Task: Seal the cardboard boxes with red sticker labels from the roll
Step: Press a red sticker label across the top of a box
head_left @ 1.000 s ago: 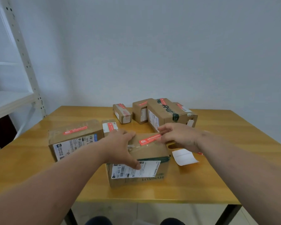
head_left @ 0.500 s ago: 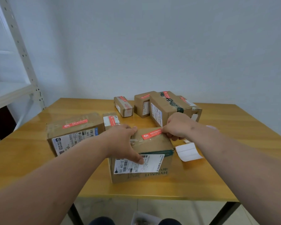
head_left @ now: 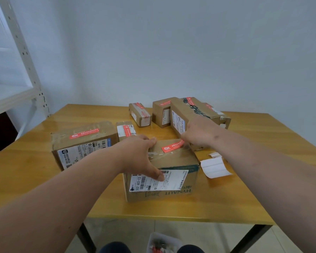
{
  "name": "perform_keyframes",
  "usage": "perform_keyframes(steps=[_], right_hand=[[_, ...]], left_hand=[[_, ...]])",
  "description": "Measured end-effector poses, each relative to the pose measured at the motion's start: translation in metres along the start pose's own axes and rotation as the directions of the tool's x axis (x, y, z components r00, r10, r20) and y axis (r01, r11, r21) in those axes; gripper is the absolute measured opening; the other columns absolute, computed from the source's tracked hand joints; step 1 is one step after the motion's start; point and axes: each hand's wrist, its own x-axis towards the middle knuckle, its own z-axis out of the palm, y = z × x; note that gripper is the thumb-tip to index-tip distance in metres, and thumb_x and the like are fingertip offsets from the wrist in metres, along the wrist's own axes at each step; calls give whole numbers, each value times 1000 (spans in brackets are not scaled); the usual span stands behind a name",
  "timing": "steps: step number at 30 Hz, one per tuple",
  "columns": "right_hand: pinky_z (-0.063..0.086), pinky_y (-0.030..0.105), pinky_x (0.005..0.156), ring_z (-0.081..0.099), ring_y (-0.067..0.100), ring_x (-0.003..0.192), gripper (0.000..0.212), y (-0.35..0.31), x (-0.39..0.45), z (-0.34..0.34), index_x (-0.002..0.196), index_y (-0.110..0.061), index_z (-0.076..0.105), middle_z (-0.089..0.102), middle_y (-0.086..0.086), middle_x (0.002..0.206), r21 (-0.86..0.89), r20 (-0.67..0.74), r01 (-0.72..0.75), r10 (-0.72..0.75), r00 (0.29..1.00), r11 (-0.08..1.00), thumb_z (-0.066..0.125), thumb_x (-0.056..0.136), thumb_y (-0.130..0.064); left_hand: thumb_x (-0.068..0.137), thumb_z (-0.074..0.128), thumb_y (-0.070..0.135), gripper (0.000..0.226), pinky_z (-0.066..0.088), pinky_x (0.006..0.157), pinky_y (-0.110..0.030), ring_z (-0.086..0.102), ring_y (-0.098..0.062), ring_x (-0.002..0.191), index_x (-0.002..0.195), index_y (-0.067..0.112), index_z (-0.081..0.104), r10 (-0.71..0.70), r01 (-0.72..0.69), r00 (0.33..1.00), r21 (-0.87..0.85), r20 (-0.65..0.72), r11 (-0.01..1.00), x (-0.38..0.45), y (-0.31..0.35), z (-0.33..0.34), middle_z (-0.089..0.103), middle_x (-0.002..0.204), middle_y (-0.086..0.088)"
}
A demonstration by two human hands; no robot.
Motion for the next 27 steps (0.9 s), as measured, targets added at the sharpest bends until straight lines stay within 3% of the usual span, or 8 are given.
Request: perform_keyframes(steps=[2,3,9,15,18,23,25,27], right_hand=[[42,23,57,55,16,63,21,-2,-4,-6,68,-10,53,67,15,100,76,-24,22,-20,1000,997,55,87,-21],[42,27,60,55,19,64,23,-3,-6,-9,65,-10,51,68,17,95,119,-28,33,-29,999,992,54,86,-19],[47,24,62,71,20,73,26,-10,-23,-16,94,4,66,72,10,84,247,-68,129,-116,991,960,54,92,-20],[49,16,50,63,5,55,24,-16,-30,-17,94,6,62,71,10,82,324,-158,227,-184,970,918,57,91,-17],[48,10,48,68,14,59,22,-16,-34,-16,91,8,61,70,13,82,374,-168,245,-195,966,894,56,92,-14],[50,16,48,67,21,60,18,-18,-35,-24,74,-9,58,64,3,68,562,-195,221,-132,972,798,56,92,-12],[48,15,46,64,17,58,17,-18,-37,-27,75,-10,58,63,2,68,586,-192,211,-119,974,782,57,92,-12],[46,15,45,62,16,58,16,-18,-39,-28,77,-8,58,63,4,69,605,-175,208,-127,976,769,57,93,-12]], left_hand=[[59,71,75,126,29,115,-37,30,-20,139,156,25,8,0,0,1000,-6,-1,1000,0,-1,1,25,156,5],[59,71,75,126,29,115,-37,30,-20,139,156,25,8,1,-1,1000,-8,-3,1000,0,-1,1,26,156,5],[60,72,74,126,30,113,-36,32,-20,137,156,25,8,-7,7,1000,-36,-7,999,-2,-1,2,27,155,5],[60,70,76,125,26,117,-39,27,-21,141,156,25,8,-14,13,1000,-40,-16,999,-3,-2,3,25,157,5],[60,71,75,125,26,117,-39,26,-20,141,156,25,8,-23,22,1000,-75,-19,997,-4,-3,5,24,157,6],[60,74,72,119,32,114,-38,36,-19,135,154,24,20,-14,3,997,-137,-76,991,-7,-2,6,35,151,6],[57,76,72,114,38,110,-39,44,-19,129,150,28,27,5,-22,998,-249,-69,968,-9,-5,7,43,142,7],[49,74,79,114,47,101,-41,53,-19,119,145,35,33,-7,-34,996,-483,-84,875,-14,-11,6,48,135,7]])
